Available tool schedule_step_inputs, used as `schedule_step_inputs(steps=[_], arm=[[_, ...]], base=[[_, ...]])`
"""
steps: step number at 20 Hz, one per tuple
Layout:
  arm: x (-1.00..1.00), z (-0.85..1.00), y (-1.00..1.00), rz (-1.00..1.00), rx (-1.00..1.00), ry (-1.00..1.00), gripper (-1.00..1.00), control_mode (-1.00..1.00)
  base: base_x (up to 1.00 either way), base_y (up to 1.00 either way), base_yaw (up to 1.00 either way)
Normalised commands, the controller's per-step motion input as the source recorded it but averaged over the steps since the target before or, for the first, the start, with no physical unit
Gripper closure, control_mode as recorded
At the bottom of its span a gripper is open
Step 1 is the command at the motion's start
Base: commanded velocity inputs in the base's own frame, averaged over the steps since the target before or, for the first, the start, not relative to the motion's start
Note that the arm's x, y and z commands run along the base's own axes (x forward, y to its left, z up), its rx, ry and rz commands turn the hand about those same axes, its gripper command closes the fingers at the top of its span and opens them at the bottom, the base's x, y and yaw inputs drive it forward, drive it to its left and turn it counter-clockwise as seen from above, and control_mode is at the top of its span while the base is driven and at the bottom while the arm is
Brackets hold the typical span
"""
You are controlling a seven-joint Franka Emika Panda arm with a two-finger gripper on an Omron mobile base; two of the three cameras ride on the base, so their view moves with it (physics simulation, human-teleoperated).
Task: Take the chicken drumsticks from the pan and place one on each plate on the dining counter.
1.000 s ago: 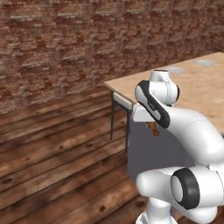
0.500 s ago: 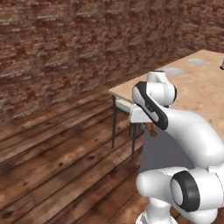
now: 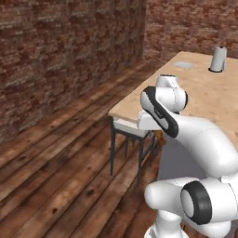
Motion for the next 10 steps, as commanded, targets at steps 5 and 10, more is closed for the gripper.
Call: schedule_step_inputs(steps=[5, 10], arm=[[0.0, 0.0, 0.0, 0.0, 0.0, 0.0, 1.0, 1.0], [0.0, 0.0, 0.0, 0.0, 0.0, 0.0, 1.0, 1.0]], base=[[0.51, 0.85, -0.39], [0.46, 0.93, -0.31]])
